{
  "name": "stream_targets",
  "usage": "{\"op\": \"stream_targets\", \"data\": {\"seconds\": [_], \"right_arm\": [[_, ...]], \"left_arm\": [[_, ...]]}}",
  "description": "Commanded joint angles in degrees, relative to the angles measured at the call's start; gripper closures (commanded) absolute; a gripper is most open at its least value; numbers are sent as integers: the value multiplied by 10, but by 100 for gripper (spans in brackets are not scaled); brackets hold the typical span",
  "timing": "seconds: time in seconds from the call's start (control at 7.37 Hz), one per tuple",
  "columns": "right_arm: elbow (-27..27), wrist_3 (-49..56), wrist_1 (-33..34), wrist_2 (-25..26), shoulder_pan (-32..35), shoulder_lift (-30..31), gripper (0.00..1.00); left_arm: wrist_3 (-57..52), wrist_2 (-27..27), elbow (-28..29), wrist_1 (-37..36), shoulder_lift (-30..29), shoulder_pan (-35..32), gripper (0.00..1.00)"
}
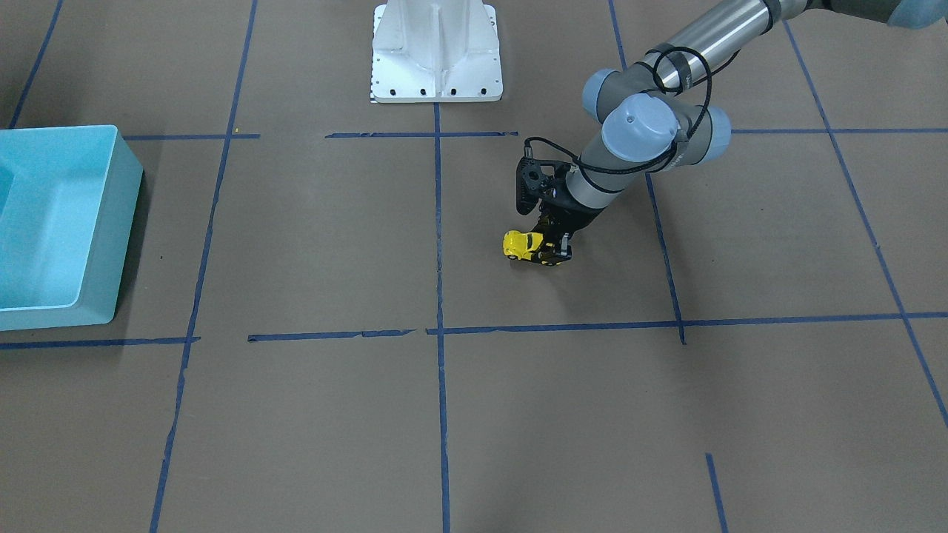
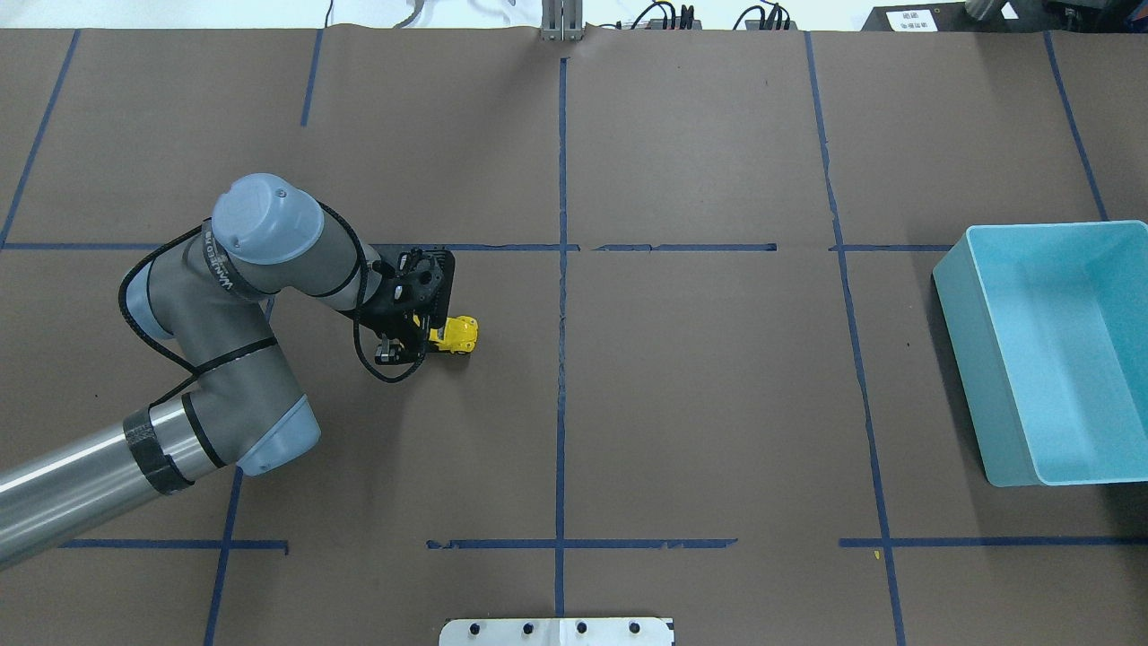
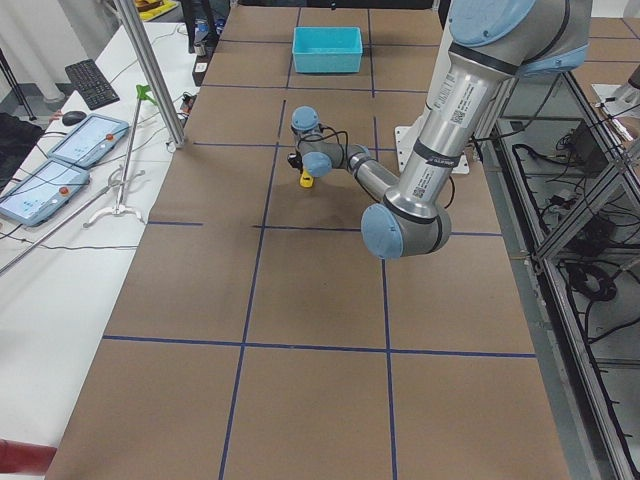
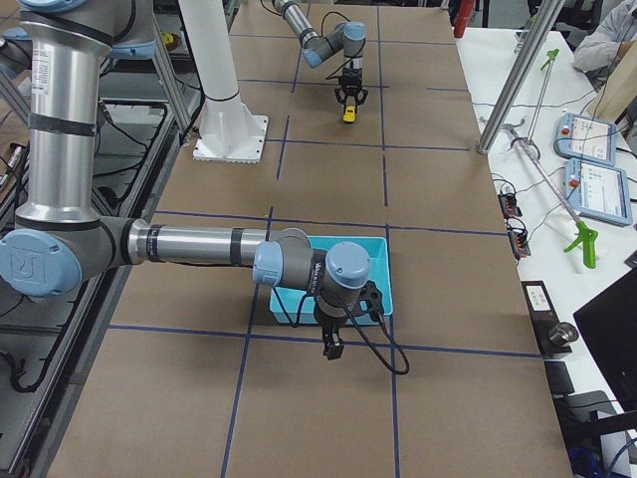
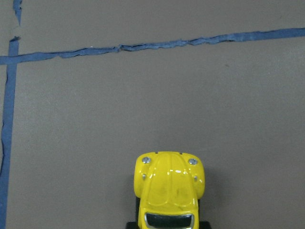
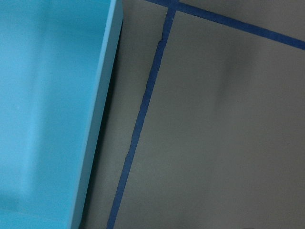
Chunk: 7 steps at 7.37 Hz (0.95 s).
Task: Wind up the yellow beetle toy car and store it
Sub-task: 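Keep dragging the car with the left gripper away from the blue bin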
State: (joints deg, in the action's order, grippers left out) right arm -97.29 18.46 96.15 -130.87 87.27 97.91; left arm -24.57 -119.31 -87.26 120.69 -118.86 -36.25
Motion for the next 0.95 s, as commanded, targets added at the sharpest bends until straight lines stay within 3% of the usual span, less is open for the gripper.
{"op": "stream_targets", "data": {"seconds": [0.0,0.54,0.81], "right_arm": [[0,0,0,0,0,0,0],[0,0,0,0,0,-2,0],[0,0,0,0,0,-3,0]], "left_arm": [[0,-3,0,2,6,-2,99],[-1,-37,0,52,48,-28,97],[-1,-68,1,85,77,-48,86]]}}
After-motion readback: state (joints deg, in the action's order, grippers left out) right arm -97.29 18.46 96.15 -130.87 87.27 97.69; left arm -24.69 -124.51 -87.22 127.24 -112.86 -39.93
